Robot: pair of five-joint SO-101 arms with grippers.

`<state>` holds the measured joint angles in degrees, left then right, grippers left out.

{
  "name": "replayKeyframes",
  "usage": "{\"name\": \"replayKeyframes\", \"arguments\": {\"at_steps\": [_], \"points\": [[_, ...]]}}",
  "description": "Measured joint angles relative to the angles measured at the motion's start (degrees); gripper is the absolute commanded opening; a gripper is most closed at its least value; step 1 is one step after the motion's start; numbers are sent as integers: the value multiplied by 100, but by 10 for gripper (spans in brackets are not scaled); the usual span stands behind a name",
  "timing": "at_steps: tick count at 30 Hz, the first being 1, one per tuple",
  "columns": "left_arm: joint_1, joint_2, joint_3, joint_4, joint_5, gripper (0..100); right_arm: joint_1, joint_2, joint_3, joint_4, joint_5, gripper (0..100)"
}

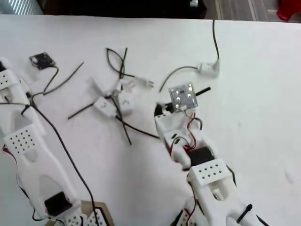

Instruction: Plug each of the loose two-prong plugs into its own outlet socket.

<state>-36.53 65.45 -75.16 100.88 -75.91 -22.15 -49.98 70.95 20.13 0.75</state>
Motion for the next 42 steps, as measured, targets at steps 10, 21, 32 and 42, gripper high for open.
{"name": "replayKeyframes", "arguments": {"at_steps": [10,21,32,42], "points": [[-202,-9,-1758,105,1354,22,510,-53,-9,18,0,17],[352,-1451,-695,105,2347,22,1547,-853,-334,695,0,17],[2523,-4844,3209,97,3182,22,2295,-879,-492,712,0,17],[5099,-5503,5723,-958,4299,22,3077,-879,-695,712,-835,17]]}}
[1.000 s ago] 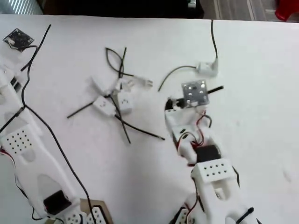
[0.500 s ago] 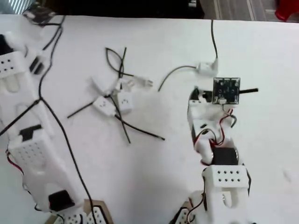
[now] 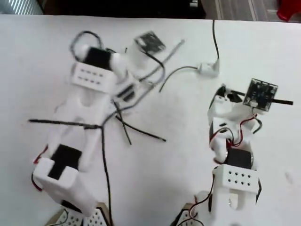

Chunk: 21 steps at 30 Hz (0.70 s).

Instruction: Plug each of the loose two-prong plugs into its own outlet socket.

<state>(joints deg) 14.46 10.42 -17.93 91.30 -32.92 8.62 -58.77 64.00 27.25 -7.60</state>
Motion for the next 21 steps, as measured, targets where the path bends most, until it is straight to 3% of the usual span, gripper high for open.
{"name": "replayKeyframes", "arguments": {"at_steps": [8,12,17,21], "points": [[1433,0,1776,-1776,325,21,378,-176,-70,0,-35,17],[1758,105,2171,-2532,325,21,448,-501,-114,141,-35,17],[1890,1002,1855,-2708,369,33,431,-774,-114,308,-35,17],[1916,1697,1081,-2224,343,171,431,-791,-114,308,-35,17]]}}
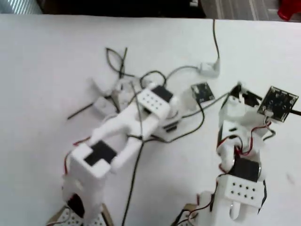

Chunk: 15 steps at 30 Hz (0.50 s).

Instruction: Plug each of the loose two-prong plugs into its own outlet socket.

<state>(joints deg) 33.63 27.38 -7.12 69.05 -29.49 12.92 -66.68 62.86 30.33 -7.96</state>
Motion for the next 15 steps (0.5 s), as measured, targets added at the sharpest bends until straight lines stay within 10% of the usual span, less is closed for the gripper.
{"name": "replayKeyframes", "arguments": {"at_steps": [15], "points": [[53,281,-1503,1433,273,249,-220,0,0,0,0,17]]}}
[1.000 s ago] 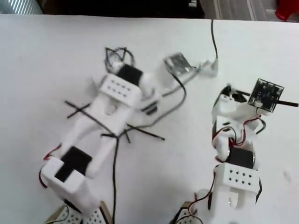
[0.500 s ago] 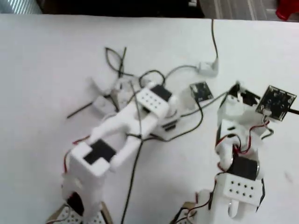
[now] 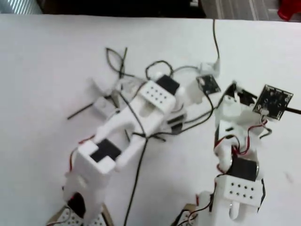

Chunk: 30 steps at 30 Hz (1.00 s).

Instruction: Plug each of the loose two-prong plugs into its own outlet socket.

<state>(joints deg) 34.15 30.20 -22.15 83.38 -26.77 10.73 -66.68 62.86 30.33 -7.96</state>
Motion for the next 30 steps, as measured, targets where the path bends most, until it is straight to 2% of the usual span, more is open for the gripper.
{"name": "replayKeyframes", "arguments": {"at_steps": [3,7,12,14,19,26,30], "points": [[-79,-9,-193,246,18,242,-35,0,0,0,0,17],[-343,-571,-343,747,18,157,-167,0,0,0,0,17],[-659,-1626,-316,1064,18,33,-862,0,0,316,404,17],[-774,-2022,-141,1099,18,25,-1240,0,0,448,536,17],[-1029,-3033,703,1090,211,22,-1987,0,0,826,633,17],[-1626,-4932,2532,334,448,22,-2681,79,0,1099,651,17],[-2145,-5855,3771,-132,448,22,-2963,738,0,1099,651,17]]}}
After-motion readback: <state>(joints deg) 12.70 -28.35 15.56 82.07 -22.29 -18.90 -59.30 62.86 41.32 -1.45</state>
